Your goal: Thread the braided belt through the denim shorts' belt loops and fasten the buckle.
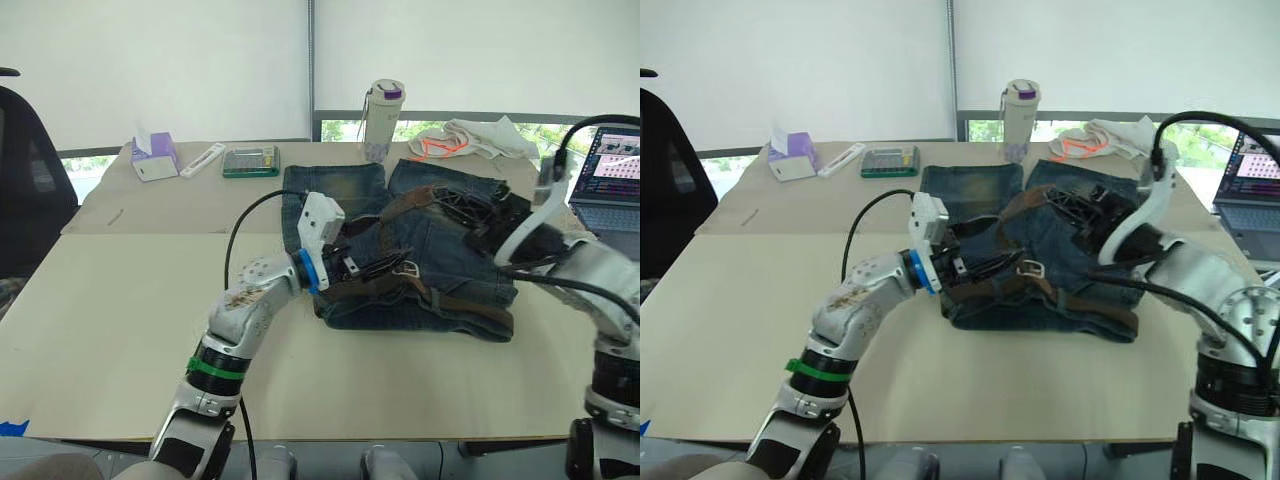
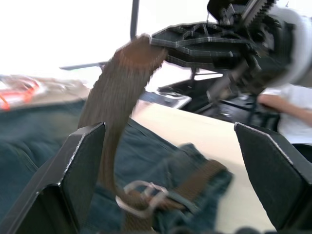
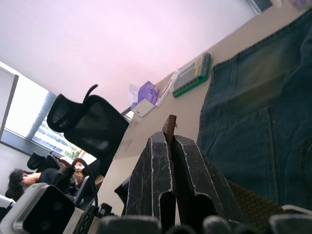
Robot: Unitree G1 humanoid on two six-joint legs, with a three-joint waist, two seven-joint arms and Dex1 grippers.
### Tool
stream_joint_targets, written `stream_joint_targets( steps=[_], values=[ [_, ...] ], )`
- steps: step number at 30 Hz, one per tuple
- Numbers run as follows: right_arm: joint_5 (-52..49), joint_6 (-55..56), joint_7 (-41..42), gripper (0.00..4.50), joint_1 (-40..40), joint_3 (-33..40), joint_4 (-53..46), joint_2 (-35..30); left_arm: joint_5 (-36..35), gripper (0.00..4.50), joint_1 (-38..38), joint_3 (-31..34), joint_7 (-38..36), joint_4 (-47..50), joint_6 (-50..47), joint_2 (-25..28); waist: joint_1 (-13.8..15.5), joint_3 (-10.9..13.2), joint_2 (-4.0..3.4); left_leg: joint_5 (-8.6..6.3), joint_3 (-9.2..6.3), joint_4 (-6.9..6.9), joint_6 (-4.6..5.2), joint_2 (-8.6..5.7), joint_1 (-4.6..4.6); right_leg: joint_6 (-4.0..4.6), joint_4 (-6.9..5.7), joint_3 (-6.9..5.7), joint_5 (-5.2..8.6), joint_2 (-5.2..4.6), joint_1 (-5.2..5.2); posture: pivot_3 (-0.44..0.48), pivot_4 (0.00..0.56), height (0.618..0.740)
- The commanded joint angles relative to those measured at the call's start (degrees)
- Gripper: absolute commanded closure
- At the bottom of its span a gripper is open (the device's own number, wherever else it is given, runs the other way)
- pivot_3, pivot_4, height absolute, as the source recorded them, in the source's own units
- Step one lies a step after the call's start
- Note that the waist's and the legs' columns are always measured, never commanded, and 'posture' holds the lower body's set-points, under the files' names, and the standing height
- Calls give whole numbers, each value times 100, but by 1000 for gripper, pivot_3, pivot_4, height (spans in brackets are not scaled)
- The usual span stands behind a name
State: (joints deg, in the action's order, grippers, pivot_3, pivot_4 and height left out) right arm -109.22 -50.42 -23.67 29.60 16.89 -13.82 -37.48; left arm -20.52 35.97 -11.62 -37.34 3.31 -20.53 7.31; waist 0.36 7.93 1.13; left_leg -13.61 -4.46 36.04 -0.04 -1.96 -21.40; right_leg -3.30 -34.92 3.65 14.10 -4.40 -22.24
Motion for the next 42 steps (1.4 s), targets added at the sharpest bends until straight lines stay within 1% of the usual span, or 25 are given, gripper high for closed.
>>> stream_joint_targets(
  steps=[1,5,8,11,12,14,21,22,24,26,28,31,32,34,36,38,40,42],
  values=[
    [-212,347,-224,4500,64,-31,-339,60,813,25,209,-210,358,-198,970,-73,4,0,0,0,0,0,0,-1,0,0,0,0,0,0,0,0,150,740],
    [-254,559,-391,4500,81,-82,-381,137,1541,25,263,-473,551,-520,1523,18,8,-1,-1,0,1,0,1,-2,-1,0,1,1,0,-1,0,0,150,740],
    [-304,664,-449,4500,76,-113,-416,145,1753,25,298,-476,683,-718,1721,-35,4,-1,-1,0,1,-2,1,-1,1,0,-1,0,0,0,0,0,150,740],
    [-326,731,-497,4500,57,-147,-454,134,1940,860,398,-371,956,-1013,1868,-135,2,-1,-1,1,-1,-1,2,0,0,0,-2,0,0,0,0,0,150,740],
    [-340,753,-515,4500,54,-160,-464,134,1989,1255,437,-335,1035,-1101,1886,-161,2,-1,-1,1,-1,-1,2,0,0,0,-2,0,0,0,0,0,150,740],
    [-357,783,-530,4500,39,-191,-491,115,2066,1902,496,-303,1123,-1208,1944,-185,1,-1,-1,1,-1,-1,3,-1,0,0,-2,0,0,0,0,0,150,740],
    [-212,791,-516,4500,-29,-268,-557,91,1937,4273,468,-187,1081,-1171,1929,-329,-6,-1,-2,0,-1,-1,3,0,0,0,-5,-1,0,0,0,0,150,740],
    [-112,803,-502,4500,-43,-265,-560,93,1917,4475,450,-177,1058,-1149,1894,-334,-7,-1,-2,0,-1,-1,3,-1,1,0,-5,0,0,0,0,0,150,740],
    [10,841,-406,3714,-66,-235,-592,127,1785,4500,390,-91,1058,-1108,1791,-403,-8,-1,-2,0,-1,-1,4,-1,1,0,-5,-1,0,0,0,0,150,740],
    [181,814,-234,3056,-89,-215,-629,104,1708,4500,341,-24,1077,-1073,1648,-448,-8,-1,-2,0,-1,0,4,-1,1,0,-5,-1,0,0,0,0,150,740],
    [688,734,287,2364,-103,-171,-692,-25,1469,4500,282,168,1194,-1011,1338,-573,-10,-2,-3,0,0,0,4,-1,1,0,-6,-1,0,1,0,0,150,740],
    [1926,590,1384,1342,-337,-290,-837,-490,809,4500,173,655,1462,-876,617,-919,-13,-2,-4,0,1,2,4,-2,1,-1,-6,-2,0,1,0,0,150,740],
    [2448,667,1798,1008,-446,-406,-862,-619,464,4500,146,900,1562,-822,334,-1066,-13,-2,-3,0,0,2,5,-3,1,-2,-5,-4,1,2,1,0,150,740],
    [3470,862,2678,1008,-654,-793,-874,-838,-83,4500,112,1311,1621,-821,-99,-1187,-21,-2,-2,-1,0,7,6,-3,1,-4,-5,-6,1,5,1,0,150,740],
    [4246,1053,3313,1008,-783,-1147,-787,-841,-442,4500,95,1610,1685,-878,-467,-1201,-63,-2,-2,-1,2,8,6,-7,5,-11,-5,-6,6,11,2,0,150,740],
    [4752,1263,3744,1008,-900,-1332,-619,-665,-742,4500,59,1796,1732,-858,-809,-1212,-116,-2,-2,-1,2,4,5,-5,10,-16,-8,-5,9,17,2,0,150,740],
    [5155,1371,4054,1008,-962,-1420,-485,-537,-911,4500,34,1898,1788,-831,-1004,-1207,-119,-2,-2,-1,1,3,5,-3,13,-14,-11,-4,8,19,2,0,150,740],
    [5711,1572,4424,1008,-988,-1677,-269,-385,-1192,4500,-63,2107,1906,-847,-1284,-1226,-111,-2,-2,0,0,5,4,-8,14,-3,-11,-4,1,15,1,0,150,740]
  ],
)
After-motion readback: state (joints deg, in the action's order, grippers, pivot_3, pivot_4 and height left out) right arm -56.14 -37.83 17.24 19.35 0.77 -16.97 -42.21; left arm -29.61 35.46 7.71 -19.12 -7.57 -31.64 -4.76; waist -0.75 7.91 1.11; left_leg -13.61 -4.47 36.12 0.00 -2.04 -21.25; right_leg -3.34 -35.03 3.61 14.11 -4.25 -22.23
